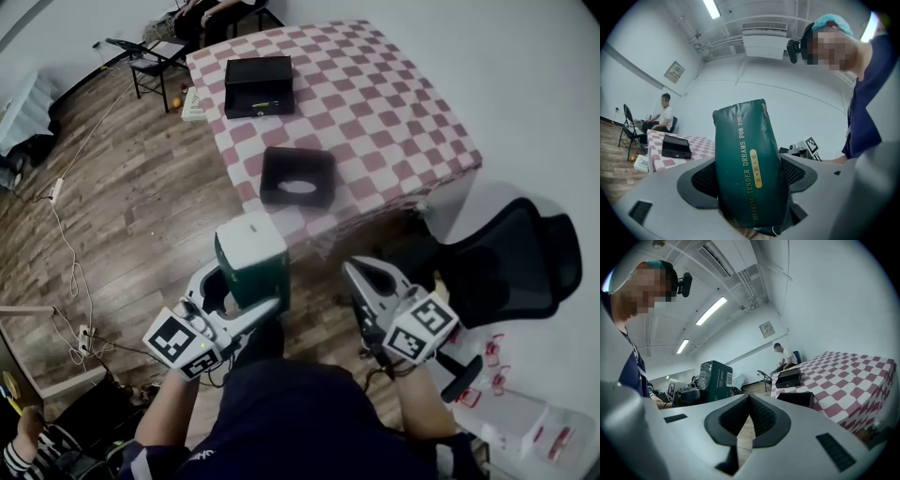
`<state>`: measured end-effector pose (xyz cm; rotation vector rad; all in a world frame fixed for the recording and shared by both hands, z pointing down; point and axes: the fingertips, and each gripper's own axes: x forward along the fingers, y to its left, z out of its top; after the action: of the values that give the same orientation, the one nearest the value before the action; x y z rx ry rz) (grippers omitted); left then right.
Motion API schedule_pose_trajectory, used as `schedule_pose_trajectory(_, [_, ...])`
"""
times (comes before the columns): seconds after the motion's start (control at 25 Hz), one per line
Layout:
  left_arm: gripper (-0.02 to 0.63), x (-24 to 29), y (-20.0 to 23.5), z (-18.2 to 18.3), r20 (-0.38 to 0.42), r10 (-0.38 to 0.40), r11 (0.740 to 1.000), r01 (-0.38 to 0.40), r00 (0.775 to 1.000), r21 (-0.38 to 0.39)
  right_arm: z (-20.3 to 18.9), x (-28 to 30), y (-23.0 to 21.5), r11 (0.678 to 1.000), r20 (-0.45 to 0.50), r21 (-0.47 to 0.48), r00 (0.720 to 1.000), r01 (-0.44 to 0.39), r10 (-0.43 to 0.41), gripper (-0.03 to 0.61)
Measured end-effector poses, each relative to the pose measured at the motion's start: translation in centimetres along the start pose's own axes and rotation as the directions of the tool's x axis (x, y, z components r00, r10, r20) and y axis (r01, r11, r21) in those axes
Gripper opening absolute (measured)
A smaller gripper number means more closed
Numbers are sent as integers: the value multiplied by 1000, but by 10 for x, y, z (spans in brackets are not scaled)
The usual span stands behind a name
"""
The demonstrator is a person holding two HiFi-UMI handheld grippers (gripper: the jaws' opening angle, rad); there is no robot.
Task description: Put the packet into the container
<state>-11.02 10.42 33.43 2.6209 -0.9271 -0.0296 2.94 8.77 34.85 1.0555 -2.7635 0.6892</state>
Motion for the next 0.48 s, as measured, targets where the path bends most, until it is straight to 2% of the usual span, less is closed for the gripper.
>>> schedule_pose_trajectory(0.24, [431,23,77,28,-29,-61,998,60,998,-9,26,63,-30,997,-21,36,998,63,-62,15])
schedule_pose_trajectory(0.48, [430,51,126,45,-54,-101,995,102,993,13,46,95,-54,993,-14,59,994,107,-107,15])
